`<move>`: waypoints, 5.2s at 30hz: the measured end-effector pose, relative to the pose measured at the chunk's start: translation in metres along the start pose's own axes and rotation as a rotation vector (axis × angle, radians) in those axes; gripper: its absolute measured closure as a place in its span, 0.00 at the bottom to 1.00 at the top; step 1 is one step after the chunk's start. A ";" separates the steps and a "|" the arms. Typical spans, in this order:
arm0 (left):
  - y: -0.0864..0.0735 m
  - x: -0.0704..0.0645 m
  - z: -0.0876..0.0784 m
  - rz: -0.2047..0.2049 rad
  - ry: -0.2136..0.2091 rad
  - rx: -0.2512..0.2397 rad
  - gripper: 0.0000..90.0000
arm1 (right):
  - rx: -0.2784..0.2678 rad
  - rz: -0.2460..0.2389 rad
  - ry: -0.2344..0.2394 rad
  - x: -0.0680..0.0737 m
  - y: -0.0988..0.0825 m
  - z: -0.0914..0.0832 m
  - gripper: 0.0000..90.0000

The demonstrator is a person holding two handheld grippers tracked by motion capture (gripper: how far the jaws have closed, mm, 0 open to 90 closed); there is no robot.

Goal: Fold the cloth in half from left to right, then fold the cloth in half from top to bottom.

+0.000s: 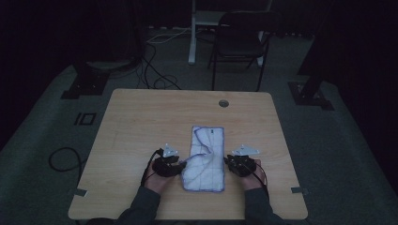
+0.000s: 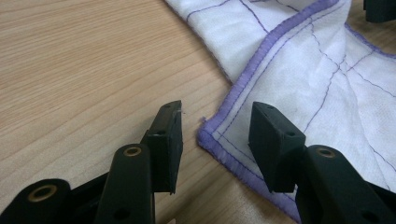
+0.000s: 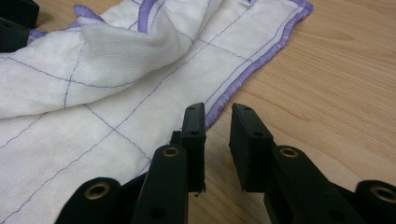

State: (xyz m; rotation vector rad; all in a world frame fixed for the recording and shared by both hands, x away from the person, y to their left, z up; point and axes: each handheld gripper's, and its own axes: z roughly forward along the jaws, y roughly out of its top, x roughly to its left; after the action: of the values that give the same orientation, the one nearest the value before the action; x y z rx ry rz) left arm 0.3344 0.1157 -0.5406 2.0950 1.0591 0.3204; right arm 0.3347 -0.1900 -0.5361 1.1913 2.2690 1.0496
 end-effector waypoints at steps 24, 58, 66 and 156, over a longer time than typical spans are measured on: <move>-0.005 -0.009 -0.001 0.016 -0.015 -0.006 0.96 | 0.001 -0.008 0.003 0.001 0.000 0.000 0.85; 0.023 -0.064 0.004 0.098 -0.204 -0.055 0.97 | -0.005 -0.003 -0.001 -0.001 0.000 -0.001 0.85; 0.026 -0.081 0.008 0.132 -0.238 -0.052 0.97 | -0.017 -0.002 -0.003 -0.002 0.002 0.000 0.85; 0.034 -0.046 -0.012 0.092 -0.172 -0.135 0.74 | -0.086 0.107 -0.012 -0.025 0.032 0.001 0.65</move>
State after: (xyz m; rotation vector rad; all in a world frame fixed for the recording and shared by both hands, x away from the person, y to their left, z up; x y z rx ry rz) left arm 0.3194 0.0729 -0.5030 2.0142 0.8192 0.2444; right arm 0.3673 -0.1981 -0.5128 1.2919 2.1481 1.1636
